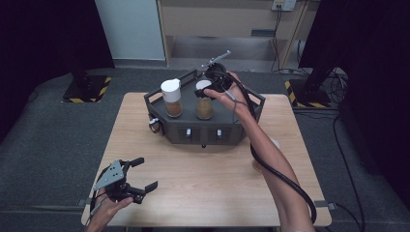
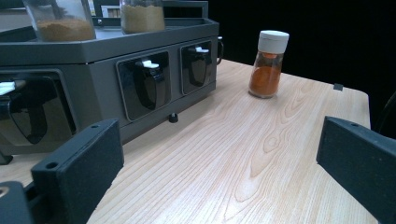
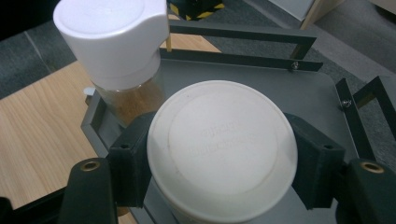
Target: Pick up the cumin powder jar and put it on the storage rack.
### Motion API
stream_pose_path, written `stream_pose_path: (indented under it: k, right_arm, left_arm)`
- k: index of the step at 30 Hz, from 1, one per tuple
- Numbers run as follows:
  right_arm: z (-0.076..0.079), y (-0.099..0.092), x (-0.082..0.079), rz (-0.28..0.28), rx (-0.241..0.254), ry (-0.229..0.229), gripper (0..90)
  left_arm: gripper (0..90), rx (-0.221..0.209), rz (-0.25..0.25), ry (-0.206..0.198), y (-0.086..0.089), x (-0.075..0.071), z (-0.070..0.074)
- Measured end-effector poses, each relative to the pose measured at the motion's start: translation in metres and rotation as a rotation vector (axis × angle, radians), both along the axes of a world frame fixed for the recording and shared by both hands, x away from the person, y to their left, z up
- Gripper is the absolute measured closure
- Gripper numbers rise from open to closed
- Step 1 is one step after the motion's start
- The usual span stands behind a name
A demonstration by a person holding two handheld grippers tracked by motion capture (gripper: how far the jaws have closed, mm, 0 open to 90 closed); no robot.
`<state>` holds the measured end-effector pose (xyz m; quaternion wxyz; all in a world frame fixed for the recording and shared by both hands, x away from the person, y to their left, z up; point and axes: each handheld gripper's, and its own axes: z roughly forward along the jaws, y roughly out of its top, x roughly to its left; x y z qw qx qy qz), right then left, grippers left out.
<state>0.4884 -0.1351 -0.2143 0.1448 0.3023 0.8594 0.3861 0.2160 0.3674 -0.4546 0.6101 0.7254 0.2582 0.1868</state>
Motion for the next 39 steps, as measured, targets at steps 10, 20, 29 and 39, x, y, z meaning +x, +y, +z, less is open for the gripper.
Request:
stream_pose_path:
  k: [10, 20, 29, 39]
  right_arm:
    - [-0.002, -0.014, -0.015, -0.035, 0.057, -0.096, 8.8]
    - [0.018, -0.034, -0.034, -0.012, 0.096, -0.142, 9.2]
    - [0.047, -0.054, -0.071, 0.073, 0.150, -0.244, 8.7]
    - [0.055, -0.073, -0.118, 0.169, 0.171, -0.314, 8.2]
  left_arm:
    - [0.0, 0.004, 0.000, 0.000, -0.001, 0.000, 0.001]
    - [0.0, 0.006, 0.001, -0.003, -0.001, 0.000, 0.001]
    - [0.0, 0.013, 0.000, -0.003, -0.002, 0.000, 0.001]
    - [0.0, 0.017, 0.004, -0.003, -0.002, -0.001, 0.002]
